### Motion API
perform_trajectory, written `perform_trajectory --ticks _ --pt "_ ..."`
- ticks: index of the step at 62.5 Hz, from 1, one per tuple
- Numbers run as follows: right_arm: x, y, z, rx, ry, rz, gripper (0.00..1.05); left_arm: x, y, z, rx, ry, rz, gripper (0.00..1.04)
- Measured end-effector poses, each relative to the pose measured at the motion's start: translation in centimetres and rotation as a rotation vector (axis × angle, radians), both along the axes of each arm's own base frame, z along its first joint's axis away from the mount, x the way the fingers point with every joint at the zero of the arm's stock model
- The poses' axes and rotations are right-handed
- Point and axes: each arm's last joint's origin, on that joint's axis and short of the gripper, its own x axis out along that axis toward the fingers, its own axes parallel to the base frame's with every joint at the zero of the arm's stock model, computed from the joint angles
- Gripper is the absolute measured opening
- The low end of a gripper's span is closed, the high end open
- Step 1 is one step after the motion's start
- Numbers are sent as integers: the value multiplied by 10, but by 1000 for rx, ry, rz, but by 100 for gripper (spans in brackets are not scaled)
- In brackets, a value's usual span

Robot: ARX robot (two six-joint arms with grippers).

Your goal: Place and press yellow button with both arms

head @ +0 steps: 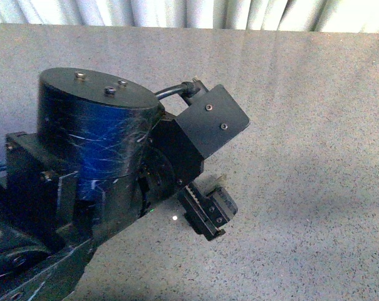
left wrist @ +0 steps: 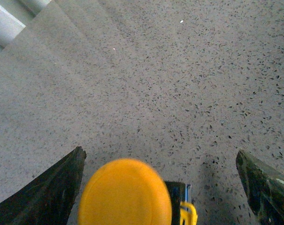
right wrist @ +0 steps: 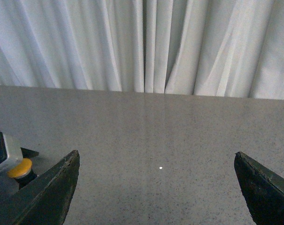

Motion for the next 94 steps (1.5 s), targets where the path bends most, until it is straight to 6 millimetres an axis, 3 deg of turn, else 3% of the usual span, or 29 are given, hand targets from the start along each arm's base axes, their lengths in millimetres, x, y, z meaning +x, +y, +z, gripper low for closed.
perform_trajectory --ticks 9,21,27,36,45,53,69,71,76,79,94 --pt "0 0 0 0 1 0 96 -10 18 9 -25 -12 32 96" --pt "0 0 0 0 0 0 96 -25 71 24 -100 11 187 96" --pt "0 0 0 0 0 0 96 -54 111 47 -225 83 280 96" --pt "0 0 0 0 0 0 96 -83 147 78 -442 155 382 96" --pt "0 0 0 0 0 -2 96 -115 187 109 -535 -196 733 74" --pt "0 0 0 0 0 2 96 -133 190 119 -577 -282 731 50" --pt "0 0 0 0 0 1 96 -143 191 122 -584 -301 730 2" --pt "0 0 -1 9 21 7 96 -144 191 122 -586 -301 730 1" --pt "3 2 1 78 372 37 96 -146 191 122 -587 -301 730 1" --pt "10 4 4 83 480 33 96 -147 191 123 -588 -303 729 1" --pt "78 15 32 -17 467 101 96 -152 191 123 -589 -304 729 1"
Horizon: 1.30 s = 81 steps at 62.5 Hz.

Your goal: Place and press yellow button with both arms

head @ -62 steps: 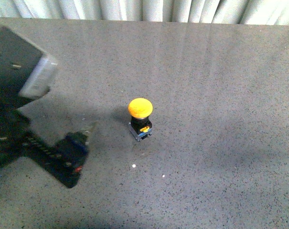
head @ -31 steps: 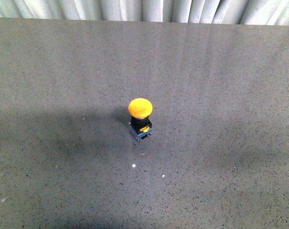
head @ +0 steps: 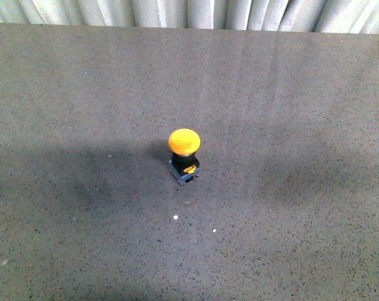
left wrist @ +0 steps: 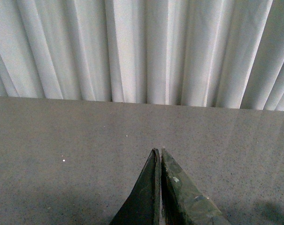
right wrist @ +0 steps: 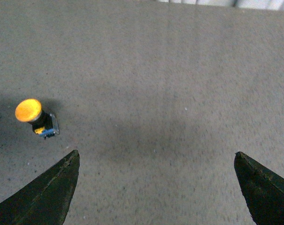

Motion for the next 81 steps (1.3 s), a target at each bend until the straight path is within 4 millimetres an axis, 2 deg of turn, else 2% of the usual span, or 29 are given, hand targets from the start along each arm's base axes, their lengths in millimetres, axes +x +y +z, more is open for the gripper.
perform_trajectory --ticks 9,18,21,29,36,53,81 --pt "57 25 -6 -68 87 105 96 -2 0 0 0 2 0 1" --pt "105 64 -19 -115 169 207 96 -7 0 -3 0 23 0 1" --pt "116 76 -20 -120 175 226 91 -12 0 -5 0 35 0 1" --pt "139 107 -19 -124 193 269 69 -14 0 -4 0 20 0 1" --pt "147 130 -28 -89 242 305 44 -14 0 -4 0 20 0 1" --pt "153 148 -44 -62 315 321 2 -14 0 -4 0 20 0 1" --pt "149 162 -49 -38 357 359 1 -14 0 -4 0 20 0 1"
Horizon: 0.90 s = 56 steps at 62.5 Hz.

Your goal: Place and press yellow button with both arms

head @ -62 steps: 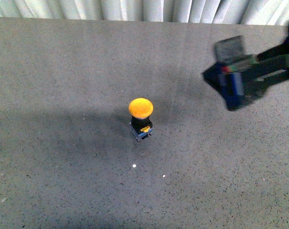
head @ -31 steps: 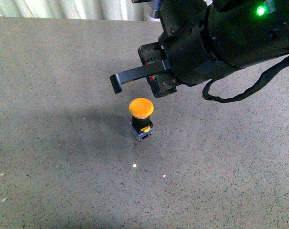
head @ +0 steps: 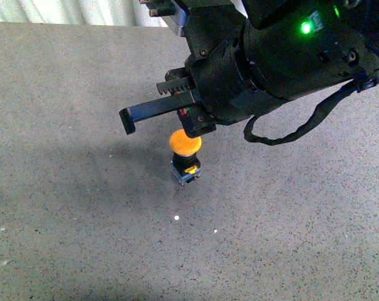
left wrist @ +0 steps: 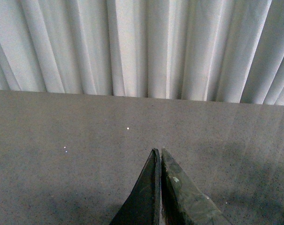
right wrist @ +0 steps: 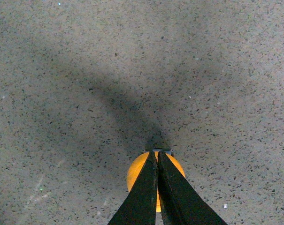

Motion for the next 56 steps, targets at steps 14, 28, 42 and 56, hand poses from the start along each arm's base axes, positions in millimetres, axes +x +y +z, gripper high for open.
perform_trajectory --ticks 14,28,42,56 --pt "0 0 -7 -12 33 -4 1 0 0 0 0 0 0 1" --pt "1 0 -17 -17 71 -13 1 0 0 0 0 0 0 1" --pt "3 -1 -22 -21 97 -24 1 0 0 0 0 0 0 1" --pt "7 -4 -18 43 71 -40 1 0 0 0 0 0 0 1"
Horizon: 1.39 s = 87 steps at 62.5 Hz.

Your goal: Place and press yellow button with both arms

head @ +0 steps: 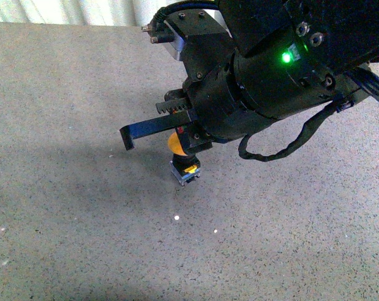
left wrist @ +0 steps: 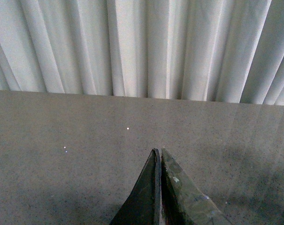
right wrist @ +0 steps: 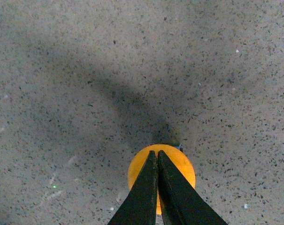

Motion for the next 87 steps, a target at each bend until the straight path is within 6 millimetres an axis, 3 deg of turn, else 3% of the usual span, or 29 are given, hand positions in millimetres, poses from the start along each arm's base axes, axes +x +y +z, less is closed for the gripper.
perform_trajectory --ticks 9,19,24,29,31,36,43,63,87 --pt "4 -9 19 76 -57 -46 1 0 0 0 0 0 0 1" --pt "0 -35 70 157 -217 -112 2 0 0 0 0 0 0 1" --pt "-10 -55 94 178 -321 -167 15 0 0 0 0 0 0 1" --pt "-32 -86 109 189 -423 -230 34 0 0 0 0 0 0 1" --pt "-37 -92 108 155 -490 -280 35 0 0 0 0 0 0 1" --pt "-53 -106 102 83 -751 -420 20 0 0 0 0 0 0 1" --pt "-77 -123 89 70 -851 -445 1 0 0 0 0 0 0 1" --pt "-131 -151 59 48 -854 -435 1 0 0 0 0 0 0 1" --pt "-168 -171 44 50 -850 -427 1 0 0 0 0 0 1 1"
